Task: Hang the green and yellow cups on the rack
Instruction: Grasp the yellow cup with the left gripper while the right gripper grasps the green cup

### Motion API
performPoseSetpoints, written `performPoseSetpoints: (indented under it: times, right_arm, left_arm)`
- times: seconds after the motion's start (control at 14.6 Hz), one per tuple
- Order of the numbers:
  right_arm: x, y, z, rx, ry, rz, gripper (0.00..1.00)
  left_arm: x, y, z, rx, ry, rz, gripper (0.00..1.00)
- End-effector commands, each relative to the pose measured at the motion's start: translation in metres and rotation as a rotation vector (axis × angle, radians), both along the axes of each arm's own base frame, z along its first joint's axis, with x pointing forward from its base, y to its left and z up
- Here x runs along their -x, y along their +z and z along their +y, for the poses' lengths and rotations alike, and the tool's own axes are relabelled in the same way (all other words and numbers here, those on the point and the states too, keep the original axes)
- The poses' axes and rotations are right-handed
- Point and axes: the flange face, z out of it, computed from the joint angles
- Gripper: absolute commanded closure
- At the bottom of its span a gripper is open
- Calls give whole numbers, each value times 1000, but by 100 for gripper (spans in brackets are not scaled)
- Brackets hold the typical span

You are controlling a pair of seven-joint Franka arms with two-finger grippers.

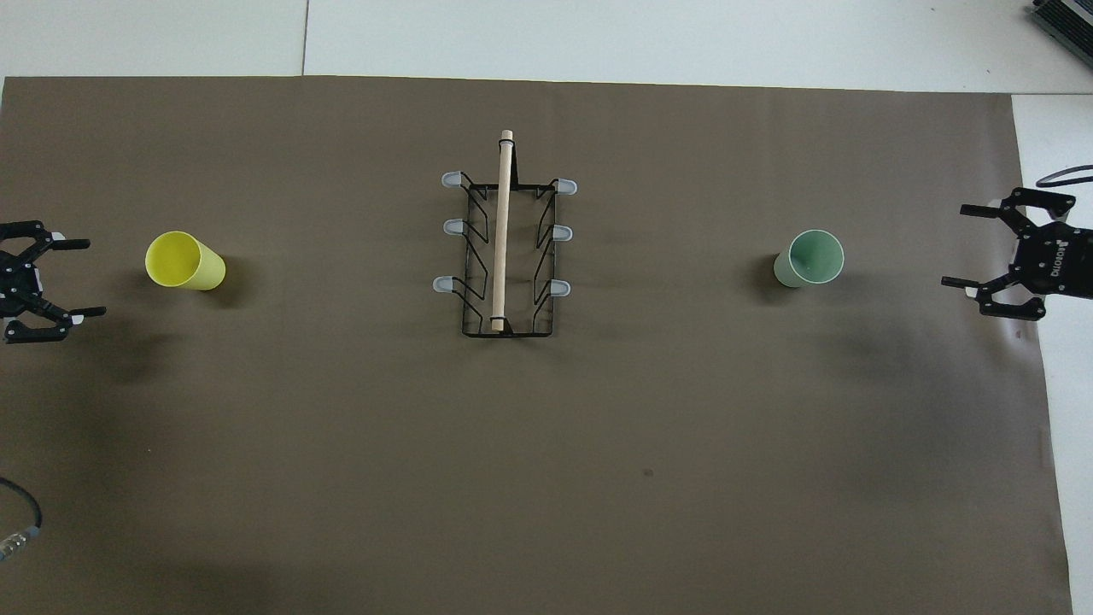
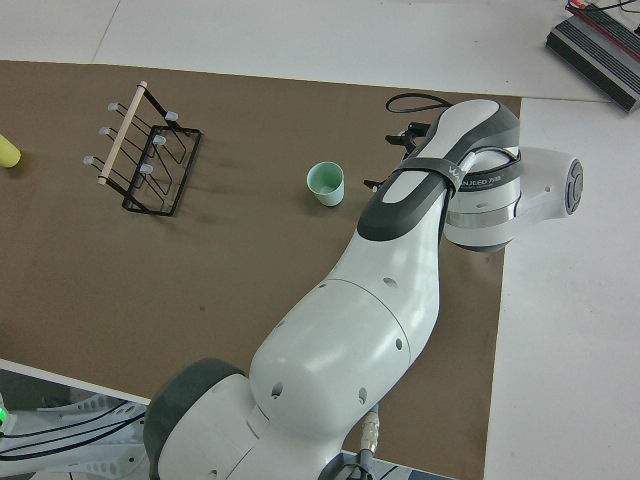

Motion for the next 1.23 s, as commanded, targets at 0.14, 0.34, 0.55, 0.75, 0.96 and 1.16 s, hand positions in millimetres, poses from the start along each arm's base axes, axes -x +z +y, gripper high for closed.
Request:
performPoseSetpoints:
  times: [0.14,0.34,0.55,0.75,0.96,1.16]
  right_arm:
    - [0,-46,-12,-112,-6,12,5]
    - [-7,-69,0,-184,-41,-2,5]
    - [-5,-105,29,-191,18,8,5]
    - [-7,-122,48,-228,7,19,6]
    - [-10,-128,51,-185,3,-8,10]
    - [-14,-142,60,-182,-17,-14,10]
  left_arm:
    - [22,-29,-23,88,218,81,0]
    - [33,-48,-28,128,296,86,0]
    - [46,-62,-30,148,337,92,0]
    - [57,-71,-43,212,384,59,0]
    - [70,-79,-52,233,390,2,0]
    - [77,-88,-59,260,449,-24,0]
